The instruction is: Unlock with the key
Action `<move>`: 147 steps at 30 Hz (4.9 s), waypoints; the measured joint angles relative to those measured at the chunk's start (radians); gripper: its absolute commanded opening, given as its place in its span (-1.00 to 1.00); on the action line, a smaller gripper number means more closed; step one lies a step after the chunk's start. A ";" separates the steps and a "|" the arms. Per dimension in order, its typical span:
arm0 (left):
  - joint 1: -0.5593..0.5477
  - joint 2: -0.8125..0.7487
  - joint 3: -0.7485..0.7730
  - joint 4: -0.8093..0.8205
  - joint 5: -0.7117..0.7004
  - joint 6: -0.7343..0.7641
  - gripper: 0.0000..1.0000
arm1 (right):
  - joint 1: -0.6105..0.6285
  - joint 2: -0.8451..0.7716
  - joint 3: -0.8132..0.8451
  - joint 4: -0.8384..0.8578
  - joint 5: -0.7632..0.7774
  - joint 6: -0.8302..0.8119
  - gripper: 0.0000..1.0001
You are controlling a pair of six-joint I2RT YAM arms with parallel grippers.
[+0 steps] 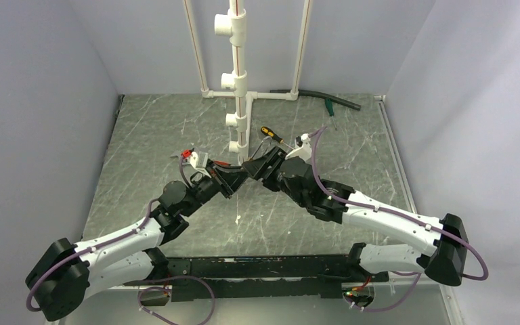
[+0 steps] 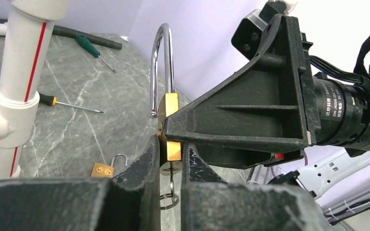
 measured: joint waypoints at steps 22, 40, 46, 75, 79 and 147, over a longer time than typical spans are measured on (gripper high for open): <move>0.011 -0.128 -0.005 -0.231 -0.076 0.031 -1.00 | 0.013 -0.148 0.016 0.003 0.101 -0.135 0.91; 0.010 -0.157 -0.004 -0.294 0.125 0.128 -1.00 | 0.013 -0.050 0.043 -0.068 0.185 -0.143 0.29; 0.010 -0.180 -0.004 -0.315 0.173 0.135 -1.00 | 0.013 -0.022 0.053 -0.080 0.186 -0.148 0.20; 0.011 -0.193 0.013 -0.043 0.338 -0.185 -1.00 | 0.009 -0.314 -0.230 0.446 -0.330 -0.732 0.08; 0.011 -0.158 0.015 0.044 0.391 -0.246 -1.00 | 0.009 -0.342 -0.255 0.479 -0.431 -0.793 0.19; 0.012 -0.232 0.210 -0.549 0.508 0.180 0.10 | 0.018 -0.301 -0.006 0.034 -0.122 -0.670 -1.00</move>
